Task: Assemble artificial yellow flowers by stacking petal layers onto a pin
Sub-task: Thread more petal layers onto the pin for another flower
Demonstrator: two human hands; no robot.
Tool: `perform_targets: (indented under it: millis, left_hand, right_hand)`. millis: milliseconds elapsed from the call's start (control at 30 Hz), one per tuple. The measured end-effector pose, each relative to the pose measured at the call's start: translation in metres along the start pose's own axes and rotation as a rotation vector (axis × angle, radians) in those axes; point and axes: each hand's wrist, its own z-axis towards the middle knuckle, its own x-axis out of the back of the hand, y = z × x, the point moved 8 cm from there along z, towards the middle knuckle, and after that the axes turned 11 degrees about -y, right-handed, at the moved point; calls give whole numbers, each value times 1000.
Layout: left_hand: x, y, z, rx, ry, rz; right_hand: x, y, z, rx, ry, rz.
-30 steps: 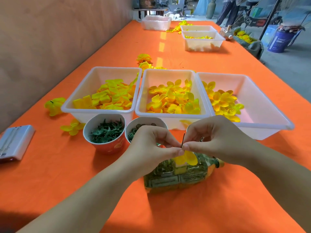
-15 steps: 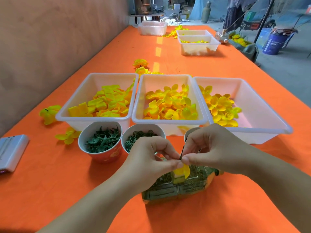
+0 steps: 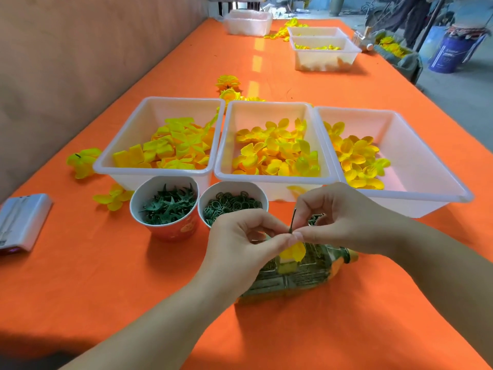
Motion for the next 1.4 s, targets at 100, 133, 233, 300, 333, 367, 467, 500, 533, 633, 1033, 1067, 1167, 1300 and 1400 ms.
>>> perform_targets:
  millis: [100, 133, 233, 300, 333, 367, 467, 500, 533, 633, 1033, 1067, 1167, 1300, 1400]
  left_hand:
    - [-1, -4, 1, -23, 7, -20]
    - [-2, -4, 1, -38, 3, -26]
    - [-5, -2, 1, -79, -16, -22]
    - [-5, -1, 0, -90, -21, -39]
    - [-5, -2, 0, -82, -25, -55]
    - [-5, -3, 0, -71, -33, -66]
    - [-6, -4, 2, -49, -52, -74]
    - [-5, -4, 2, -48, -58, -78]
    - [-5, -4, 3, -46, -65, -84]
    - [-5, -5, 5, -26, -81, -92]
    - [-9, -5, 9, -91, -72, -14]
    - [-9, -6, 9, -84, -78, -20]
    - [-8, -8, 7, -78, -104, -34]
    - [-6, -5, 6, -148, -76, -22]
    - [-8, -5, 7, -148, -86, 17]
  right_hand:
    - [-2, 4, -1, 16, 18, 31]
    - [-1, 4, -2, 24, 28, 33]
    - [-1, 8, -2, 32, 41, 65]
    - [-3, 9, -2, 41, 35, 73]
    - [-3, 9, -2, 42, 33, 73]
    - [-3, 9, -2, 41, 30, 84]
    - [-3, 12, -1, 33, 17, 190]
    - [-3, 13, -1, 25, 11, 226]
    - [-5, 14, -1, 16, 4, 251]
    - [-7, 14, -1, -1, -25, 268]
    - [37, 10, 10, -56, -2, 163]
    - [49, 9, 13, -52, 62, 174]
    - [73, 10, 25, -69, 199, 149]
    - [85, 25, 39, -155, 298, 37]
    - [93, 39, 48, -231, 365, -97]
